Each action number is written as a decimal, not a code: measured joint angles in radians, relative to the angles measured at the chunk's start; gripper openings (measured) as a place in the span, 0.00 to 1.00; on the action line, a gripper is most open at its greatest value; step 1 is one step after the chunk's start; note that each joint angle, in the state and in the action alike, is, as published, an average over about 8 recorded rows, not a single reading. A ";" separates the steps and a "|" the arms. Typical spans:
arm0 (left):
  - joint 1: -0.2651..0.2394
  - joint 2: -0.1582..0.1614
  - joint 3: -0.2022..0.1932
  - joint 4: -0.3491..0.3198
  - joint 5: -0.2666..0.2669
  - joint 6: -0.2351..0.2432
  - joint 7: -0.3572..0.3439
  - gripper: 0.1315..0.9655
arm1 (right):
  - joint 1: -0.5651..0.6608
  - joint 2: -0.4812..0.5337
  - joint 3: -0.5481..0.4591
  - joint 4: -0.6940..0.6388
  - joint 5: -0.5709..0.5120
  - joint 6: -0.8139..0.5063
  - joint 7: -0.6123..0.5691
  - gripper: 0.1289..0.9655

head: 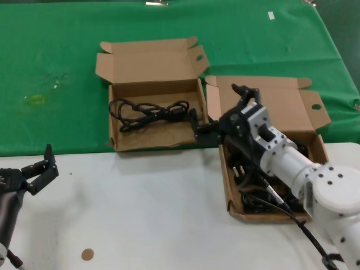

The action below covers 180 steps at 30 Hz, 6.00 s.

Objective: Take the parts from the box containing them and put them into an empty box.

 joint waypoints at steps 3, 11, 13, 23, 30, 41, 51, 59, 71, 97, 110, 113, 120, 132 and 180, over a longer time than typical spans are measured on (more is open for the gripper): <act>0.000 0.000 0.000 0.000 0.000 0.000 0.000 0.90 | -0.048 0.007 0.019 0.045 0.016 0.029 0.016 1.00; 0.000 0.000 0.000 0.000 0.000 0.000 0.000 0.96 | -0.180 0.026 0.070 0.166 0.060 0.108 0.059 1.00; 0.000 0.000 0.000 0.000 0.000 0.000 0.000 0.97 | -0.212 0.031 0.083 0.197 0.070 0.127 0.070 1.00; 0.000 0.000 0.000 0.000 0.000 0.000 0.000 1.00 | -0.372 0.054 0.146 0.346 0.124 0.224 0.122 1.00; 0.000 0.000 0.000 0.000 0.000 0.000 0.000 1.00 | -0.416 0.060 0.163 0.387 0.139 0.251 0.137 1.00; 0.000 0.000 0.000 0.000 0.000 0.000 0.000 1.00 | -0.417 0.060 0.164 0.388 0.139 0.252 0.137 1.00; 0.000 0.000 0.000 0.000 0.000 0.000 0.000 1.00 | -0.417 0.060 0.164 0.388 0.139 0.252 0.137 1.00; 0.000 0.000 0.000 0.000 0.000 0.000 0.000 1.00 | -0.417 0.060 0.164 0.388 0.139 0.252 0.137 1.00; 0.000 0.000 0.000 0.000 0.000 0.000 0.000 1.00 | -0.417 0.060 0.164 0.388 0.139 0.252 0.137 1.00; 0.000 0.000 0.000 0.000 0.000 0.000 0.000 1.00 | -0.417 0.060 0.164 0.388 0.139 0.252 0.137 1.00; 0.000 0.000 0.000 0.000 0.000 0.000 0.000 1.00 | -0.417 0.060 0.164 0.388 0.139 0.252 0.137 1.00; 0.000 0.000 0.000 0.000 0.000 0.000 0.000 1.00 | -0.417 0.060 0.164 0.388 0.139 0.252 0.137 1.00; 0.000 0.000 0.000 0.000 0.000 0.000 0.000 1.00 | -0.417 0.060 0.164 0.388 0.139 0.252 0.137 1.00; 0.000 0.000 0.000 0.000 0.000 0.000 0.000 1.00 | -0.417 0.060 0.164 0.388 0.139 0.252 0.137 1.00; 0.000 0.000 0.000 0.000 0.000 0.000 0.000 1.00 | -0.417 0.060 0.164 0.388 0.139 0.252 0.137 1.00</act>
